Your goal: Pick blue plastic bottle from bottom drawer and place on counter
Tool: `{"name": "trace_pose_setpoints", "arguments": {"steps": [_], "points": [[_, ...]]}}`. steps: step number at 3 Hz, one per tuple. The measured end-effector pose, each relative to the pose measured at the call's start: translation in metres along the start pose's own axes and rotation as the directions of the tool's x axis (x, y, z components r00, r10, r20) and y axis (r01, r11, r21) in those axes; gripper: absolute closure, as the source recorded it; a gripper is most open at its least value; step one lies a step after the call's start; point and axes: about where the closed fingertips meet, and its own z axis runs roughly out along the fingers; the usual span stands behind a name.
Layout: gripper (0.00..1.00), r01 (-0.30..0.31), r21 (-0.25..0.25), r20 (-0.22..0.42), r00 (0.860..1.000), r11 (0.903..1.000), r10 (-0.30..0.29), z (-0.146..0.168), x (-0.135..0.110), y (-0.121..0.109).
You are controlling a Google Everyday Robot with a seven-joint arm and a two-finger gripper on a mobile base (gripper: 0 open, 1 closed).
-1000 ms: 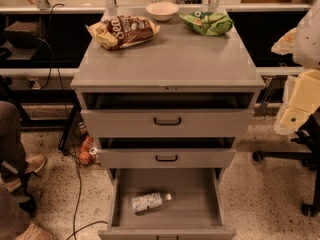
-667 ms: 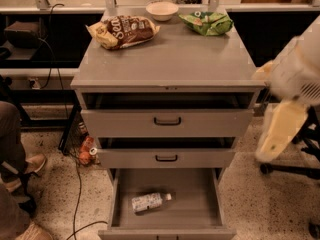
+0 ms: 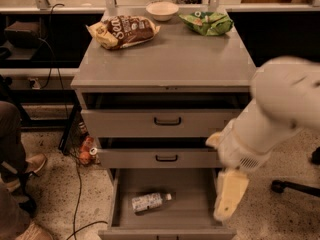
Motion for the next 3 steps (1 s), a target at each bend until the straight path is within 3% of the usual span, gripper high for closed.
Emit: {"name": "trace_pose_setpoints", "arguments": {"steps": [1, 2, 3], "points": [[0.0, 0.015, -0.079, -0.016, 1.0, 0.9967, -0.017, 0.082, -0.004, 0.028], [0.0, -0.07, -0.177, -0.06, 0.996, 0.9817, 0.06, 0.163, 0.015, 0.066], [0.0, -0.069, -0.177, -0.06, 0.996, 0.9818, 0.059, 0.163, 0.015, 0.065]]}}
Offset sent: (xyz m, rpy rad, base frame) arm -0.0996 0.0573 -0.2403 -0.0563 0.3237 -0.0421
